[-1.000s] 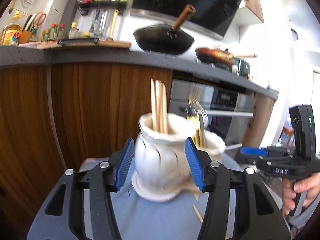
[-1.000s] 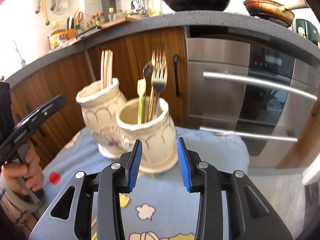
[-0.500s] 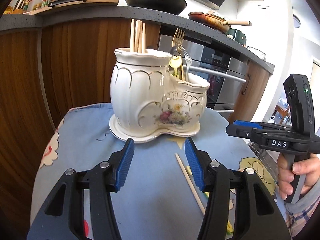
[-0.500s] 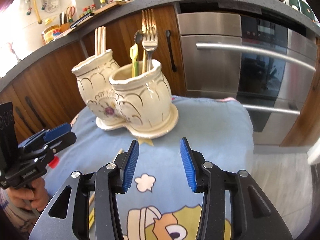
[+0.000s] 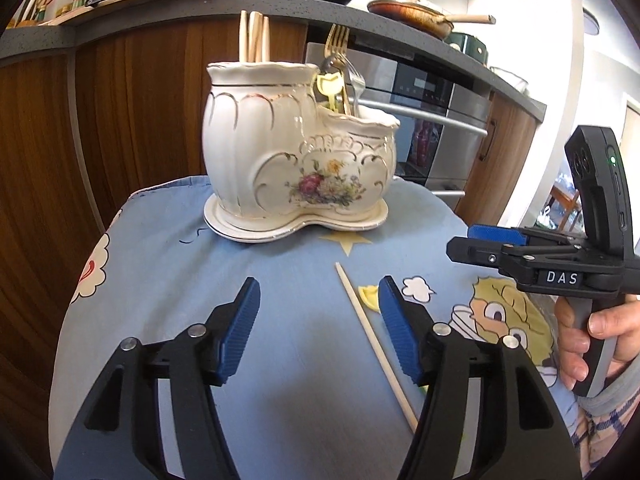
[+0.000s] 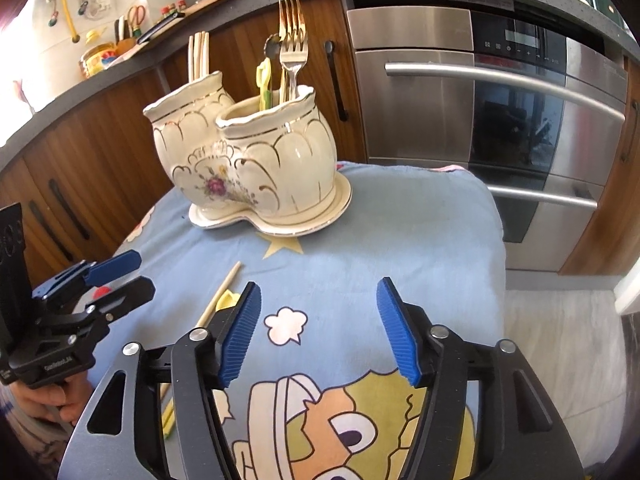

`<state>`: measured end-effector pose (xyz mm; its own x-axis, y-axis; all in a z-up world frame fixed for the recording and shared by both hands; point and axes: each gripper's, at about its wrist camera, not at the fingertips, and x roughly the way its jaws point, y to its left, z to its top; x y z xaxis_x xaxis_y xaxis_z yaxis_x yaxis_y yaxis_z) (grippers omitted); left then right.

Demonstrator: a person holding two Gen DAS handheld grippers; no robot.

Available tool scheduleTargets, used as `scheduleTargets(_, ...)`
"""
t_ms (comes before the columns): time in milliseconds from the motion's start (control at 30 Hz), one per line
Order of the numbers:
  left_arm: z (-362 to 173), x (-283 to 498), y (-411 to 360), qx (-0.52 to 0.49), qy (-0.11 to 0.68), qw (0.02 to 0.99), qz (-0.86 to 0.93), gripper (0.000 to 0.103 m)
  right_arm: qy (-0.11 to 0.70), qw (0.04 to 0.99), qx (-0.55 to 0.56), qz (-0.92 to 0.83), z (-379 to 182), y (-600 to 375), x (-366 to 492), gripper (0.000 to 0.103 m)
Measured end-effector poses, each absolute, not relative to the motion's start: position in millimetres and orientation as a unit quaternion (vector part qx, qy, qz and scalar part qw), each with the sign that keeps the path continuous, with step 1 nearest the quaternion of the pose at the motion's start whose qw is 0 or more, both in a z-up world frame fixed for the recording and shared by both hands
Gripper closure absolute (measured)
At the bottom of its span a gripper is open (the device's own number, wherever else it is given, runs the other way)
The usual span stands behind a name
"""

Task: Organize utensils
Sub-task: 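Grasp the last chopstick with the left tool while the right tool grasps the yellow spatula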

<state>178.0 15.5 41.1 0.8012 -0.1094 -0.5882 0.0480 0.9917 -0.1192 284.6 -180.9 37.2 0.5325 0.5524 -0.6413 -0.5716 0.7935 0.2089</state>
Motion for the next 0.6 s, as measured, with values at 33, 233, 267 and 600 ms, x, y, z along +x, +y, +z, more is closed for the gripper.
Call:
scheduleTargets(33, 41, 178, 14, -0.046, 0.314, 0.947, -0.042, 0.039, 0.364, 0.874, -0.014, 0.321, 36, -180, 285, 0.039)
scheduleTargets(233, 37, 183, 7, -0.024, 0.330, 0.943, -0.046, 0.039, 0.379, 0.871, -0.022, 0.312, 27, -175, 289, 0.033)
scheduleTargets(267, 36, 183, 5, -0.017, 0.331, 0.942, -0.048, 0.039, 0.381, 0.870, -0.024, 0.312, 25, -174, 288, 0.032)
scheduleTargets(600, 25, 193, -15, 0.025, 0.379, 0.921, -0.083, 0.061, 0.375, 0.871, -0.019, 0.318, 28, -177, 288, 0.024)
